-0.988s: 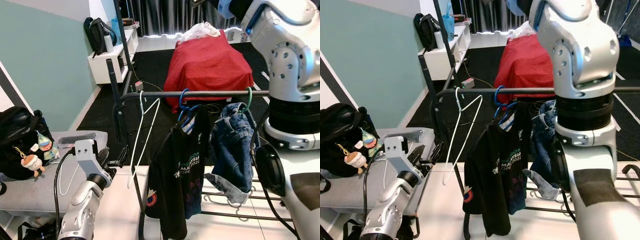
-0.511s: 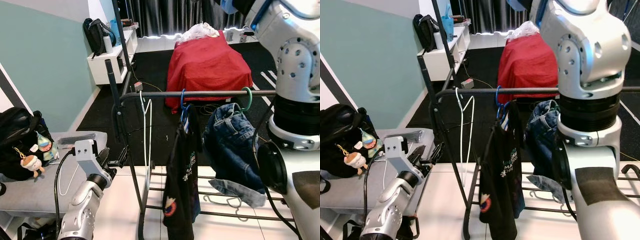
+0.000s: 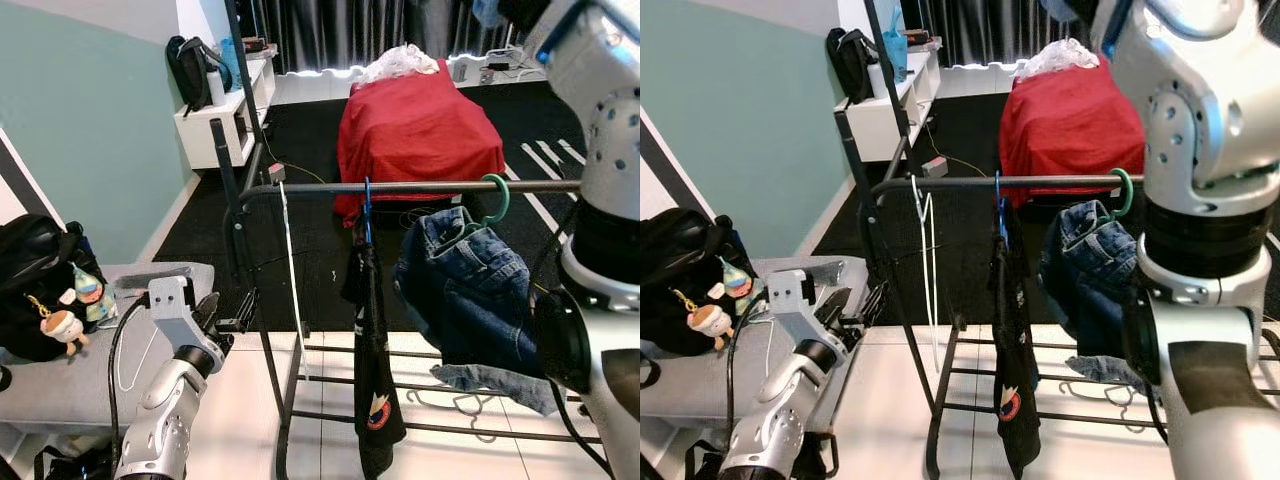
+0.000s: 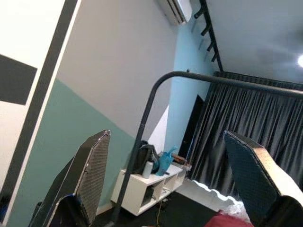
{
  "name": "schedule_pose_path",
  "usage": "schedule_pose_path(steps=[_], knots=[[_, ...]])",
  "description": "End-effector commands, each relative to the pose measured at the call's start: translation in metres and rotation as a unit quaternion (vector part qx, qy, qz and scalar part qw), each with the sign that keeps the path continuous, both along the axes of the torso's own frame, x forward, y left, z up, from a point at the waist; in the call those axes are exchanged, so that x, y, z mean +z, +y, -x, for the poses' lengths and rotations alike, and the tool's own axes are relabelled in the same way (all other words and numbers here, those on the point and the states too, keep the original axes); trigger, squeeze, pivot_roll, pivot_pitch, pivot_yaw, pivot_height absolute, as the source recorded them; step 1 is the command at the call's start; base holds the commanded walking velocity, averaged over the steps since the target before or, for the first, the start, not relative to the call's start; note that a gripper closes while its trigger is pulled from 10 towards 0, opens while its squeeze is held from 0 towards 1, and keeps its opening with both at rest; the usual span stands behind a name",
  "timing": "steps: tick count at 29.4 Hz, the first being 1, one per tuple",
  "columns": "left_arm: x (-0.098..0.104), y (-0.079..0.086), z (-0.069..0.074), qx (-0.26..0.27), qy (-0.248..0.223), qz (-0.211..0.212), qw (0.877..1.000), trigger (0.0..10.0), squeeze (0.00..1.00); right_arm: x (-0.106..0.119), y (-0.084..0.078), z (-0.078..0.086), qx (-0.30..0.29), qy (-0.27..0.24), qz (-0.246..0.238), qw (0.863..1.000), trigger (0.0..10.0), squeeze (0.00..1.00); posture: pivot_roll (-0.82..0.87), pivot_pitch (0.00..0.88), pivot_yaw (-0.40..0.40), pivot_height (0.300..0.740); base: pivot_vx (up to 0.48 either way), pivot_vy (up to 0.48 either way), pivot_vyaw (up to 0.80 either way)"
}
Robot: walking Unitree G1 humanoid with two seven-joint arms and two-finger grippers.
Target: Hang hanger
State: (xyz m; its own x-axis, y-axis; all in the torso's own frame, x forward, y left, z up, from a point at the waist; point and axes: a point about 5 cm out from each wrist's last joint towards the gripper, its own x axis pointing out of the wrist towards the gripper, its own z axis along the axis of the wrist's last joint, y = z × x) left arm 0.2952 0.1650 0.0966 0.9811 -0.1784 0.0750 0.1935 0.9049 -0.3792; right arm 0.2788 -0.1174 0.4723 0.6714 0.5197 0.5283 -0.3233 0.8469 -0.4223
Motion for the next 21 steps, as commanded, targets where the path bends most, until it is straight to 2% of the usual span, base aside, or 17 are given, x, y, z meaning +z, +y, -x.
schedule_pose_path(steps=[1,8,10,17,19,20,21], knots=[[-0.004,0.003,0.002,0.001,0.01,-0.006,1.0,10.0,0.0,0.004,-0.001,0.006,-0.007,-0.025,0.006,1.0,10.0,0.0,-0.1,0.007,0.082,0.736,0.0,0.0,0.0],[-0.004,0.002,0.002,0.001,0.01,-0.005,1.0,10.0,0.0,0.006,-0.002,0.003,-0.019,-0.033,0.002,0.999,10.0,0.0,-0.1,0.002,0.077,0.736,0.0,0.0,0.0],[-0.004,0.001,0.002,0.0,0.009,-0.006,1.0,10.0,0.0,0.01,-0.011,0.006,-0.044,-0.047,0.001,0.998,10.0,0.0,-0.1,0.0,0.077,0.736,0.0,0.0,0.0],[-0.004,0.0,0.001,-0.005,0.008,-0.012,1.0,10.0,0.0,0.011,-0.019,0.01,-0.056,-0.057,-0.006,0.997,10.0,0.0,-0.1,0.0,0.077,0.736,0.0,0.0,0.0],[-0.005,-0.003,0.0,-0.008,0.017,-0.023,1.0,10.0,0.0,0.002,-0.014,-0.016,-0.08,-0.036,-0.011,0.996,10.0,0.0,-0.1,0.0,0.072,0.736,0.0,0.0,0.0],[-0.005,-0.003,0.0,-0.008,0.02,-0.026,0.999,10.0,0.0,-0.002,-0.012,-0.023,-0.087,-0.031,-0.011,0.996,10.0,0.0,-0.1,0.0,0.072,0.736,0.0,0.0,0.0],[-0.005,-0.003,0.0,-0.008,0.02,-0.026,0.999,10.0,0.0,-0.002,-0.012,-0.023,-0.087,-0.031,-0.011,0.996,10.0,0.0,-0.1,0.0,0.072,0.736,0.0,0.0,0.0]])
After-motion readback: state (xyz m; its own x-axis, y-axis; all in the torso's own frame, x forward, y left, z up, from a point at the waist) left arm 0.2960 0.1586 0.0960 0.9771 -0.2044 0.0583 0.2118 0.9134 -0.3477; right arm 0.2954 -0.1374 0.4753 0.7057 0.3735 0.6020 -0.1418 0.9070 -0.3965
